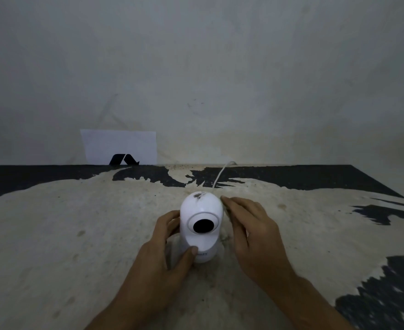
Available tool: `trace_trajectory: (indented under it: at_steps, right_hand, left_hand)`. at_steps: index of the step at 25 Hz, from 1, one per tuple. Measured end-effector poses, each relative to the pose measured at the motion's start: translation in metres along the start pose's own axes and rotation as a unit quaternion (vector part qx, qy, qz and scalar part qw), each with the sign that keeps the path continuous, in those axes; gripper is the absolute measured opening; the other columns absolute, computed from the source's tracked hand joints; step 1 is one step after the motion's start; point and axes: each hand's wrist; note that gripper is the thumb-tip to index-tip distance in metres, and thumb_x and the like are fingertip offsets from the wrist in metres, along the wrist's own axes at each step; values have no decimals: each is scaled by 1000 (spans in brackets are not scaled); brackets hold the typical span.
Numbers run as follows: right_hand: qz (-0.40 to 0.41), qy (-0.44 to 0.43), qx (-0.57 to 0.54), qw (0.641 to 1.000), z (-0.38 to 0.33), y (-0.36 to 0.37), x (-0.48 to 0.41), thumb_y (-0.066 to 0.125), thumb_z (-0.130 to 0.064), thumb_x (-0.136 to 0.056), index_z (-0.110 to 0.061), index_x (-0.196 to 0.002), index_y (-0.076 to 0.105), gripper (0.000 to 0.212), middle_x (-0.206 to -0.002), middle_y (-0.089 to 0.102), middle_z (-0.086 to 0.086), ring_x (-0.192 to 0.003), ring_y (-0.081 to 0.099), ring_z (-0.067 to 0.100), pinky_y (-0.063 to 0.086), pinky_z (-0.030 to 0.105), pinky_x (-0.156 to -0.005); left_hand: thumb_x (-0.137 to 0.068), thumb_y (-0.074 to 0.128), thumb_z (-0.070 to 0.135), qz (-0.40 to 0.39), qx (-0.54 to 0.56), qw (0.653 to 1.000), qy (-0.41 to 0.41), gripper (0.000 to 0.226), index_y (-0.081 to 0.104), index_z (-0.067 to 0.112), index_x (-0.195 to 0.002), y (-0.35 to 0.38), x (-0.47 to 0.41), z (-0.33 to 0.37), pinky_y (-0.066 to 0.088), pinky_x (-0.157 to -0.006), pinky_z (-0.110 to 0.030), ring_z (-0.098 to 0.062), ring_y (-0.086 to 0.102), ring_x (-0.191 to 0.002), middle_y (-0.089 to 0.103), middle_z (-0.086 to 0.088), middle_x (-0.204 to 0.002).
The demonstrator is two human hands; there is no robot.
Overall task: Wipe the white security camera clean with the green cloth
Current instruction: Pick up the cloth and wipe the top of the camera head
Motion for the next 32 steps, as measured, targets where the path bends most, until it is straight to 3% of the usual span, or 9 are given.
trace_trajectory:
  at_steps: [4,9,13,18,24,29,32]
  right_hand:
    - [8,-76,-7,997,-10,-7,3,55,-6,-91,-2,-124,57,33,-114,63,15,-108,56,19,47,21,-94]
    - [-59,-129,57,988,-15,-13,1,55,-11,-90,-4,-124,59,34,-110,61,19,-100,56,23,51,23,-81]
    - [-34,-148,94,984,-8,-25,-4,59,-16,-88,-4,-113,66,28,-97,63,16,-86,55,20,50,26,-68]
    - [-40,-177,104,978,-13,-18,0,51,-19,-94,-6,-118,62,30,-108,62,19,-99,53,22,47,22,-81]
    - [-31,-156,103,982,-4,-27,-4,57,-16,-88,-6,-94,71,19,-95,64,16,-88,52,20,47,28,-69]
    - [-25,-159,70,985,-10,-18,1,50,-16,-94,-4,-115,64,28,-107,60,17,-100,52,22,44,23,-83]
    - [-35,-143,63,987,-6,-19,1,57,-12,-88,-5,-109,67,24,-101,62,16,-94,54,21,48,25,-76]
  left_hand:
    - [-68,58,55,-5,-11,1000,5,58,26,59,-116,0,-1,-1,28,-72,13,34,36,-102,37,62,-107]
    - [-68,59,53,-2,-3,1000,9,57,26,64,-114,-1,-2,1,29,-66,14,36,39,-96,37,64,-103]
    - [-69,60,53,-4,7,1000,13,58,25,65,-113,-2,-1,2,28,-65,14,35,38,-98,38,63,-105]
    - [-67,60,54,-10,22,1000,3,57,26,65,-112,-2,-1,1,32,-66,11,33,41,-96,40,62,-103]
    - [-71,62,49,-5,4,1000,13,58,25,64,-114,-1,-1,0,30,-67,13,34,39,-98,39,62,-105]
    - [-68,60,54,-8,10,1000,8,60,24,64,-115,0,-2,-1,30,-67,12,33,39,-100,38,62,-106]
    - [-69,61,52,-5,8,1000,6,60,25,63,-115,0,-2,-1,31,-68,12,33,39,-100,38,62,-106]
Point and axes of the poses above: each hand's wrist, its own x-axis away from the middle knuckle, its own y-axis out of the palm, z = x × y
